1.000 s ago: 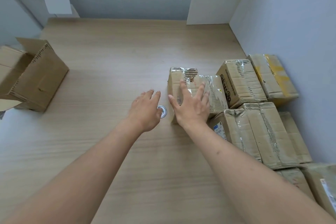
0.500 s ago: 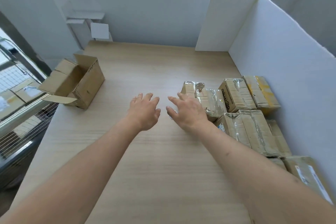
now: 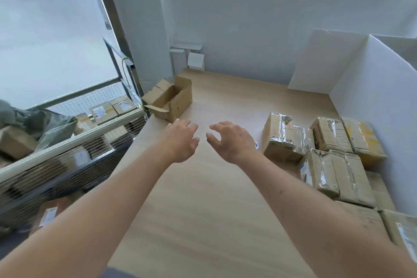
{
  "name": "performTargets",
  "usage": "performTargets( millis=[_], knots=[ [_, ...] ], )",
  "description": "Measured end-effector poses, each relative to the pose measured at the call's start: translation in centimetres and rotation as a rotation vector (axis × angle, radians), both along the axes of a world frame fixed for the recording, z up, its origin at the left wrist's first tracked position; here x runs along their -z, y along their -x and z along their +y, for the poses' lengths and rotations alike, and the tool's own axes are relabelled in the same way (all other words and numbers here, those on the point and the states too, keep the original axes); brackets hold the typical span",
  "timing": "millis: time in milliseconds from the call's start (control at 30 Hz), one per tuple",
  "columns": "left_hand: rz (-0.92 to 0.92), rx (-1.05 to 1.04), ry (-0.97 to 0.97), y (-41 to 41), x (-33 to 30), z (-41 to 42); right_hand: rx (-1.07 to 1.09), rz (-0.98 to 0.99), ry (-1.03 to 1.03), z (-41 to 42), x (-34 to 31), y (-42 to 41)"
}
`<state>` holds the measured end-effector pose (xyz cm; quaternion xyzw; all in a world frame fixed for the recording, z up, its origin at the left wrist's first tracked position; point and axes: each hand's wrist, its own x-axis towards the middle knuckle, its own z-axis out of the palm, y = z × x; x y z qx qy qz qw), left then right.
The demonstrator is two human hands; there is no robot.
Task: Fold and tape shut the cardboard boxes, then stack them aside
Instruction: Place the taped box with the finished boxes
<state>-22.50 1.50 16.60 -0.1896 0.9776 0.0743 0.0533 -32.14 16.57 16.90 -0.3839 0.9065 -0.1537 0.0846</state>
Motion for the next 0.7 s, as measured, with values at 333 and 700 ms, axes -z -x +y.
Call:
performTargets(
  millis=[333, 700],
  knots=[
    [0.094, -0.05, 0.01, -9.9, -1.2, -8.0, -0.086, 0.051, -0.013, -8.0, -1.3, -7.9],
    [0.069, 0.045, -0.012, -14.7, 1.8, -26.9, 0.001, 0.0, -0.054, -26.2, 2.1, -14.8]
  ],
)
